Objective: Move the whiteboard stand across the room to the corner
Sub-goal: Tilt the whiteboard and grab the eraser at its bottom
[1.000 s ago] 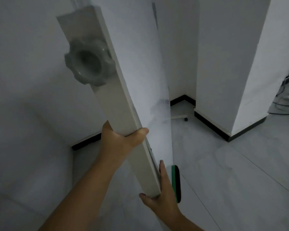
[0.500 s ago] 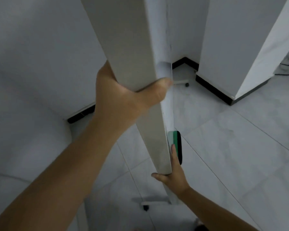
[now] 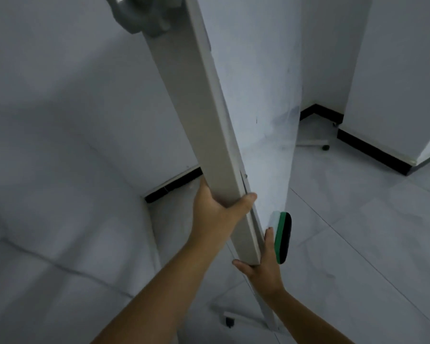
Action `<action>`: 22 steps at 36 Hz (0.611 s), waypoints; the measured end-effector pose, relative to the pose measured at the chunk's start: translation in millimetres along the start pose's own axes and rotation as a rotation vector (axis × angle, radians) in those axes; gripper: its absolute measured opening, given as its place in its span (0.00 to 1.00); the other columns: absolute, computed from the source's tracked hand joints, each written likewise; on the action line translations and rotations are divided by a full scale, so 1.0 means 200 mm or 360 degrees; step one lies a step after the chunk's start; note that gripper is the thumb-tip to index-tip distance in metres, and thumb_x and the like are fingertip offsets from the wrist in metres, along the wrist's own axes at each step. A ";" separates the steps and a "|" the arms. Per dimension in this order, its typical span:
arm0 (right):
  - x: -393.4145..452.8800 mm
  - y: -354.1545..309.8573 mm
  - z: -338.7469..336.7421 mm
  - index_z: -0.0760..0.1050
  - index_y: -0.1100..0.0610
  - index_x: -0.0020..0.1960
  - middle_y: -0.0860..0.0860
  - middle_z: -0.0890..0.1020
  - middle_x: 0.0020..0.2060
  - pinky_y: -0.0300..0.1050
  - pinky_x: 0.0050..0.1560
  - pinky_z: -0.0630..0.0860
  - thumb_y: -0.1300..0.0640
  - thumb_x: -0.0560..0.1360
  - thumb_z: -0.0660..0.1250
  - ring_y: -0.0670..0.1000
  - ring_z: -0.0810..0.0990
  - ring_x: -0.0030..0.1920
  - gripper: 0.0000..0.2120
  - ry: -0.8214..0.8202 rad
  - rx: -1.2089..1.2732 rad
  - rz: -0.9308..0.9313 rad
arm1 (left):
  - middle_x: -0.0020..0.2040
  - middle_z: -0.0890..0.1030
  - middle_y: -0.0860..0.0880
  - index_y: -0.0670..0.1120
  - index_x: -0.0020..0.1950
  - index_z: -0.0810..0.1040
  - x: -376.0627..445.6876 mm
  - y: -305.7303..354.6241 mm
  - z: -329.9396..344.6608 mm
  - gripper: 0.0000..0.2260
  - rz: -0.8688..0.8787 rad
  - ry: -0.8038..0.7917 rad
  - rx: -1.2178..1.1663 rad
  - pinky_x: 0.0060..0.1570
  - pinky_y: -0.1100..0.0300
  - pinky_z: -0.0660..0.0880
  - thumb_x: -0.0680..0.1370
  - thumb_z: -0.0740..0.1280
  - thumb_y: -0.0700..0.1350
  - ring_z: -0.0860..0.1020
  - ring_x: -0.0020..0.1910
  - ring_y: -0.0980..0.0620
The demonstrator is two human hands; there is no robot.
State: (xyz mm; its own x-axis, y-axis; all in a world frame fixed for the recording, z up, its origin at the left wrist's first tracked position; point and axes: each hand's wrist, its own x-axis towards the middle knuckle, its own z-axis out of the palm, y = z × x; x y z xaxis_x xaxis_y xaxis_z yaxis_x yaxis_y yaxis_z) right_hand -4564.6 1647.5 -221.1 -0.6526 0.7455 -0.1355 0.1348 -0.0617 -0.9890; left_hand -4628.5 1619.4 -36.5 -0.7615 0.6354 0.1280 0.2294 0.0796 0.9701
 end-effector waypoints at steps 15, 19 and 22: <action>0.07 0.23 0.23 0.53 0.58 0.65 0.50 0.67 0.53 0.49 0.56 0.74 0.58 0.64 0.76 0.51 0.70 0.54 0.39 -0.0066 -0.0296 0.0314 | 0.41 0.79 0.53 0.48 0.45 0.76 0.09 -0.33 -0.21 0.13 -0.0222 -0.0169 0.0049 0.35 0.70 0.78 0.65 0.72 0.35 0.79 0.44 0.52; 0.14 0.23 0.40 0.57 0.54 0.58 0.49 0.67 0.51 0.44 0.53 0.75 0.57 0.64 0.76 0.49 0.69 0.52 0.33 -0.0005 -0.0285 0.0262 | 0.34 0.82 0.57 0.51 0.37 0.77 0.17 -0.36 -0.36 0.10 -0.0271 -0.0146 0.0098 0.36 0.66 0.78 0.59 0.72 0.41 0.81 0.38 0.59; 0.19 0.23 0.53 0.56 0.52 0.56 0.50 0.68 0.51 0.43 0.52 0.78 0.55 0.64 0.76 0.49 0.70 0.52 0.33 0.0000 -0.0296 0.0245 | 0.31 0.82 0.58 0.50 0.35 0.77 0.25 -0.40 -0.48 0.09 -0.0283 -0.0152 0.0128 0.34 0.68 0.78 0.62 0.72 0.38 0.80 0.35 0.60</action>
State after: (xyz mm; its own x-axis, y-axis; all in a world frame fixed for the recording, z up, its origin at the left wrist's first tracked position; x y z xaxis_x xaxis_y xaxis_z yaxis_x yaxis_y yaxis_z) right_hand -4662.8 1602.8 -279.1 -0.6136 0.7368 -0.2839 0.3677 -0.0515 -0.9285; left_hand -4742.5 1571.2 -87.6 -0.7343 0.6754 -0.0674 0.1473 0.2555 0.9555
